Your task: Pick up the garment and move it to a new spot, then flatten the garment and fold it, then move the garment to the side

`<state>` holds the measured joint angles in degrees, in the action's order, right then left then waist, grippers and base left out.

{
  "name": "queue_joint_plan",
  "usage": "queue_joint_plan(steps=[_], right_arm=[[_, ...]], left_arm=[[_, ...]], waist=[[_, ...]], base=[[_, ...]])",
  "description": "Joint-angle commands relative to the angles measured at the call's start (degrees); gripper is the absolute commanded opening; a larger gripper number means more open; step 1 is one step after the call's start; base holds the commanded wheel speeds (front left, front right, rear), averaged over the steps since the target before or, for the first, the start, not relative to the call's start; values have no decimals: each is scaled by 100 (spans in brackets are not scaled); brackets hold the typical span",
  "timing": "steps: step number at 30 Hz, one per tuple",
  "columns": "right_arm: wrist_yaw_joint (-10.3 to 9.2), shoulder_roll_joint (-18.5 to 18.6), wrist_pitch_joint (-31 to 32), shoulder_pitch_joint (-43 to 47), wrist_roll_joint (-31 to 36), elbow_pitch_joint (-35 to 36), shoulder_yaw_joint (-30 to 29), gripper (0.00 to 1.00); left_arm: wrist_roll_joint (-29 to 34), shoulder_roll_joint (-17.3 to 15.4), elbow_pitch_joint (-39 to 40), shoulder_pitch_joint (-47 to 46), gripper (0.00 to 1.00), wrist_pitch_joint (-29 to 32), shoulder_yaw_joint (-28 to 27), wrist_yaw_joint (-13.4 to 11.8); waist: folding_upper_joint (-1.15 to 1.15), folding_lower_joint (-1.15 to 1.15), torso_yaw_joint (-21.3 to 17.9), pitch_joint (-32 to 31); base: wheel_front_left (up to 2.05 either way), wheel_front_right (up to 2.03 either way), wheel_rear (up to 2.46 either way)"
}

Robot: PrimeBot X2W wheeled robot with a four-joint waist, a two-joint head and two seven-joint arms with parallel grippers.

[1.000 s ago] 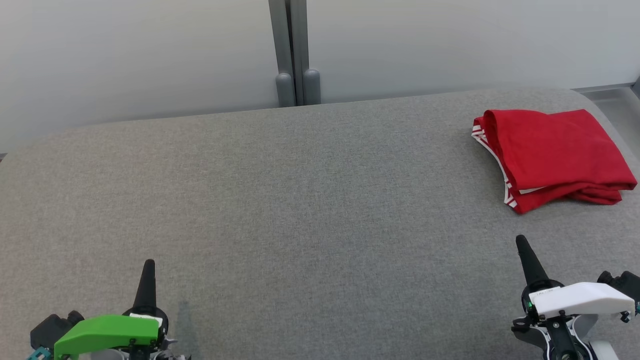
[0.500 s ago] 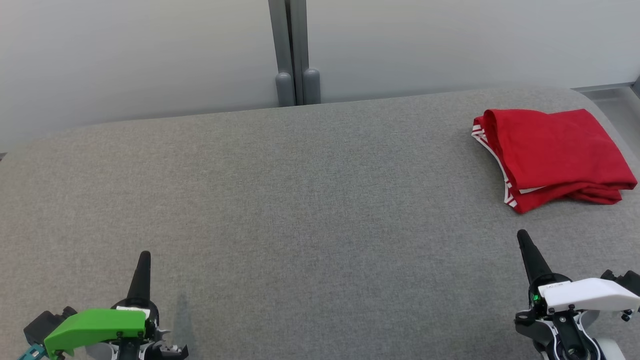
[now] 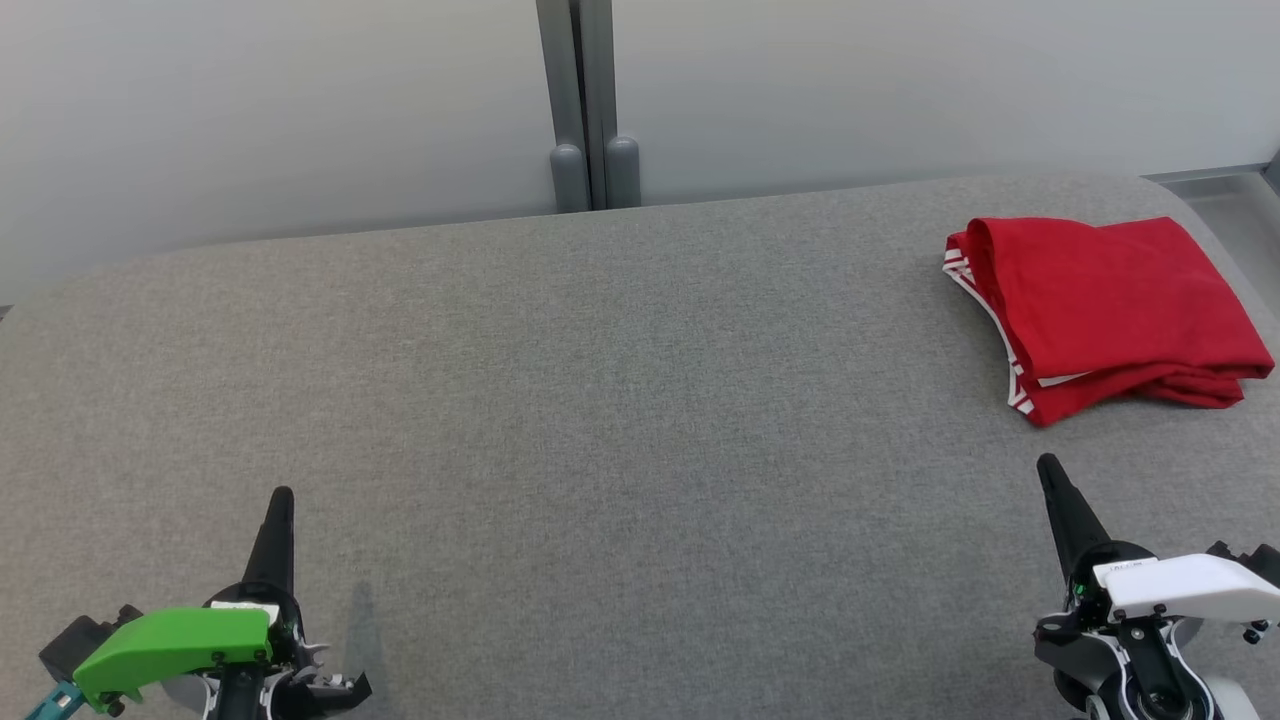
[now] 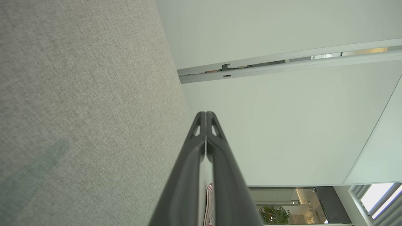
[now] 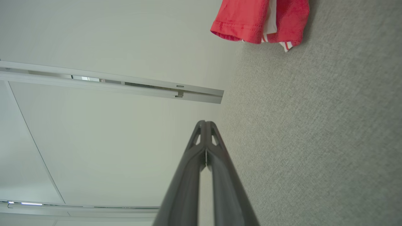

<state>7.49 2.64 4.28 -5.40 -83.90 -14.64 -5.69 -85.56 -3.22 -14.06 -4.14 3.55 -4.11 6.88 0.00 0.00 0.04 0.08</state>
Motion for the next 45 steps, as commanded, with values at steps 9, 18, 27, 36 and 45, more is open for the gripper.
queue_joint_plan(steps=[9,18,27,36,45], right_arm=[[1,35,127,-90,-438,57,-56,0],[0,38,219,-100,-763,71,-86,0],[0,38,245,-105,-861,76,-95,0],[0,38,245,-104,-861,76,-95,0],[0,38,245,-104,-861,76,-94,0]], left_arm=[[-372,-38,12,-177,0,129,-105,55],[-669,-33,5,-236,0,234,-171,69],[-747,-26,2,-239,0,270,-201,76],[-736,-17,2,-240,0,278,-209,75],[-726,-10,2,-241,0,286,-215,75]], waist=[[0,0,-2,4],[0,0,-3,8],[0,0,-4,10],[0,0,-4,10],[0,0,-4,10]], base=[[0,0,0],[0,0,0],[0,0,0],[0,0,0],[0,0,0]])
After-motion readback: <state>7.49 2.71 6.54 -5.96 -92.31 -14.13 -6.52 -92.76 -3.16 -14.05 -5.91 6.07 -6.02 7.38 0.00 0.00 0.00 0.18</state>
